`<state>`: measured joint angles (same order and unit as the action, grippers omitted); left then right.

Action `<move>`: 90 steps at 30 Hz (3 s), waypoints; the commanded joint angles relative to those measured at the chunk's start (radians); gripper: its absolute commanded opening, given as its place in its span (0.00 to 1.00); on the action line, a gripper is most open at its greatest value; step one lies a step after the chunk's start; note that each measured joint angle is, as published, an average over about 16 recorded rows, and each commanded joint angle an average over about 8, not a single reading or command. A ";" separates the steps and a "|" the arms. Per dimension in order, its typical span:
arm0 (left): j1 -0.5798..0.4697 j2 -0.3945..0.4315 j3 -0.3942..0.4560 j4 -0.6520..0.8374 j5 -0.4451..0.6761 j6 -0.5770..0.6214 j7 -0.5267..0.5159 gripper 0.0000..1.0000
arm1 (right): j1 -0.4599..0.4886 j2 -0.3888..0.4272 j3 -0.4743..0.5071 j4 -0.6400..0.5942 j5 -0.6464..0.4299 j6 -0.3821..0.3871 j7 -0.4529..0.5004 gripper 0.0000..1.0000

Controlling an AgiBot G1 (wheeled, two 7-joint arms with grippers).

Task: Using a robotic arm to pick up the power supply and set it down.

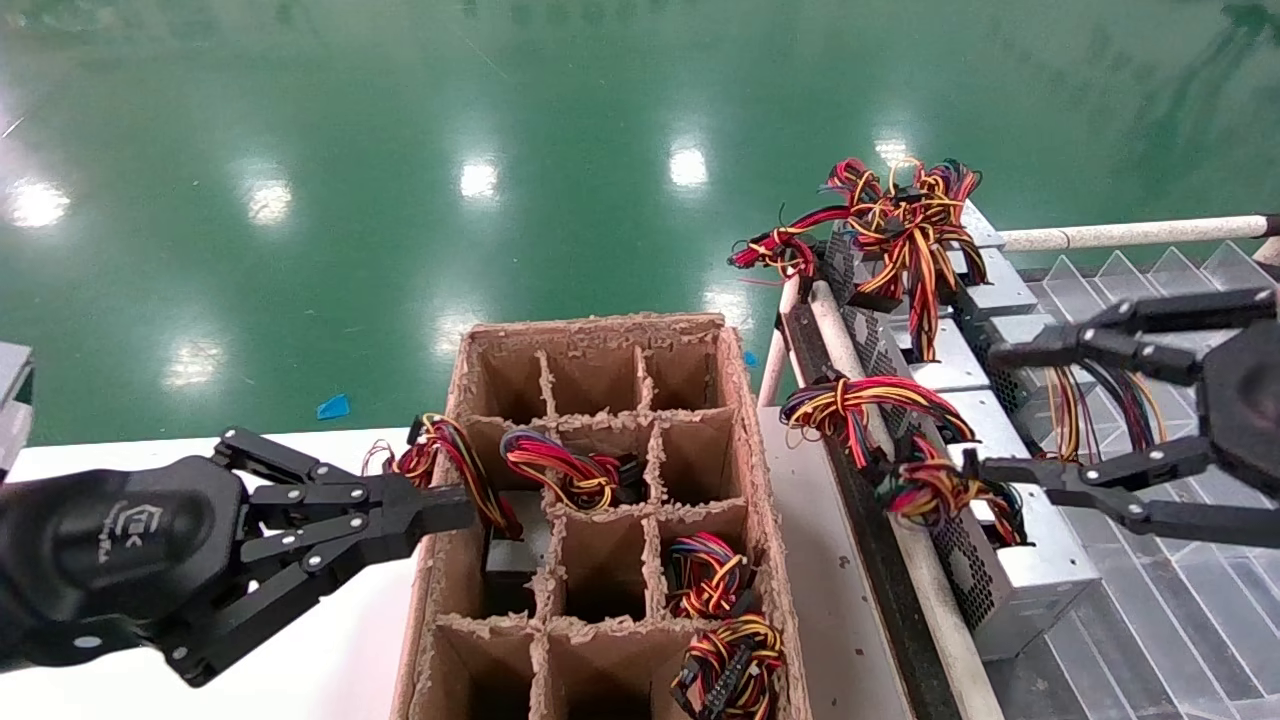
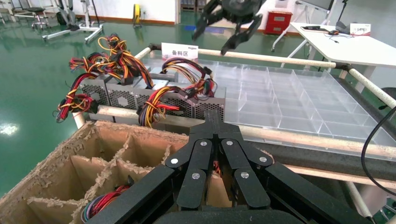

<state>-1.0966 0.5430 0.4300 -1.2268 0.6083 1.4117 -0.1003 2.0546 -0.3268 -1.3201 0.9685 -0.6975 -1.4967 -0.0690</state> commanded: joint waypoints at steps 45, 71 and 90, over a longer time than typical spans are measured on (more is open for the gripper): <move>0.000 0.000 0.000 0.000 0.000 0.000 0.000 1.00 | -0.571 -0.146 0.611 0.203 0.074 -0.003 0.124 1.00; 0.000 0.000 0.000 0.000 0.000 0.000 0.000 1.00 | -0.970 -0.281 1.030 0.312 -0.030 0.001 0.253 1.00; 0.000 0.000 0.000 0.000 0.000 0.000 0.000 1.00 | -0.991 -0.288 1.052 0.318 -0.037 0.001 0.258 1.00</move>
<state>-1.0963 0.5428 0.4299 -1.2265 0.6081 1.4114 -0.1003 1.0630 -0.6148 -0.2673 1.2869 -0.7349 -1.4952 0.1895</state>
